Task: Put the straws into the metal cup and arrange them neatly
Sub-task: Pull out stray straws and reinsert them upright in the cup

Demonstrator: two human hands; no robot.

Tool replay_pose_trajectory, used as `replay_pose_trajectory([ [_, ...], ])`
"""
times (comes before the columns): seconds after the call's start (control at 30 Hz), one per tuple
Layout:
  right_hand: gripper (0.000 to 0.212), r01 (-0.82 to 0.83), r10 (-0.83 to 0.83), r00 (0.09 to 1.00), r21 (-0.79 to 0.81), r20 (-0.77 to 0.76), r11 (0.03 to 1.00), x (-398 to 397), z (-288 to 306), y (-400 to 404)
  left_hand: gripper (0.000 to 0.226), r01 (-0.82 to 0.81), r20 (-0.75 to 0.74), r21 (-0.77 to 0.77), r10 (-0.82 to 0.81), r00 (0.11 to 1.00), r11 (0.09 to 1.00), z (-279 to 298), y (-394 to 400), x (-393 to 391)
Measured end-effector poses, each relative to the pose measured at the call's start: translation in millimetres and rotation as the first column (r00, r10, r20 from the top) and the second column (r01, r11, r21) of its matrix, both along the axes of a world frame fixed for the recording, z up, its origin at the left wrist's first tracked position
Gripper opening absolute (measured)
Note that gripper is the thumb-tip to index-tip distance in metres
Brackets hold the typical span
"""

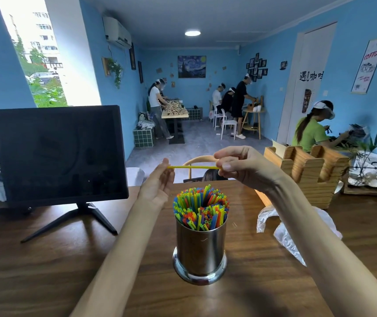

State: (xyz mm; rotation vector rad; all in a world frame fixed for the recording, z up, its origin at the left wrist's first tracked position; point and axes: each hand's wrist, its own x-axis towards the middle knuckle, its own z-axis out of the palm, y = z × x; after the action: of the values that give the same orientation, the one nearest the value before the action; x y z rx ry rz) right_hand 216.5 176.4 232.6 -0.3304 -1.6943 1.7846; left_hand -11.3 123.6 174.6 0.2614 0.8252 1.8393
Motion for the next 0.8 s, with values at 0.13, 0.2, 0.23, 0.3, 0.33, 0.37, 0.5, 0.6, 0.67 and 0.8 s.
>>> replay_pose_trajectory([
  [0.13,0.054,-0.005,0.007,0.996,0.027,-0.087,1.000,-3,2,-4,0.023,-0.076,-0.100,-0.019,0.074,0.992,0.997,-1,1,7],
  [0.2,0.043,0.067,-0.063,0.978,0.015,-0.197,0.998,-6,9,-7,0.024,-0.143,-0.328,-0.078,0.110,0.938,0.987,-6,3,8],
  [0.23,0.036,0.137,-0.134,0.958,-0.007,-0.255,0.991,-7,13,-8,0.020,-0.191,-0.486,-0.095,0.122,0.866,0.977,-9,4,9],
  [0.3,0.026,0.290,-0.279,0.900,-0.018,-0.334,0.957,-8,23,-7,0.019,-0.197,-0.707,-0.087,0.079,0.703,0.976,-11,3,12],
  [0.33,0.024,0.359,-0.331,0.875,0.015,-0.353,0.933,-8,26,-6,0.021,-0.160,-0.758,-0.104,0.026,0.652,0.982,-11,1,15],
  [0.37,0.024,0.426,-0.375,0.853,0.069,-0.362,0.902,-9,29,-5,0.021,-0.118,-0.780,-0.129,-0.027,0.625,0.985,-11,0,16],
  [0.5,0.023,0.610,-0.500,0.769,0.220,-0.399,0.762,-20,26,-1,0.016,-0.007,-0.784,-0.180,-0.139,0.605,0.984,-14,0,16],
  [0.6,0.021,0.715,-0.570,0.688,0.286,-0.449,0.638,-28,20,4,0.015,-0.034,-0.797,-0.145,-0.096,0.597,0.989,-18,-2,17],
  [0.67,0.020,0.769,-0.624,0.632,0.271,-0.459,0.580,-29,16,9,0.019,-0.084,-0.716,-0.109,-0.019,0.698,0.991,-18,-4,12],
  [0.8,0.018,0.710,-0.681,0.693,0.387,-0.236,0.589,-20,3,22,0.046,-0.200,-0.260,0.092,0.218,0.941,0.975,-10,-3,-13],
])
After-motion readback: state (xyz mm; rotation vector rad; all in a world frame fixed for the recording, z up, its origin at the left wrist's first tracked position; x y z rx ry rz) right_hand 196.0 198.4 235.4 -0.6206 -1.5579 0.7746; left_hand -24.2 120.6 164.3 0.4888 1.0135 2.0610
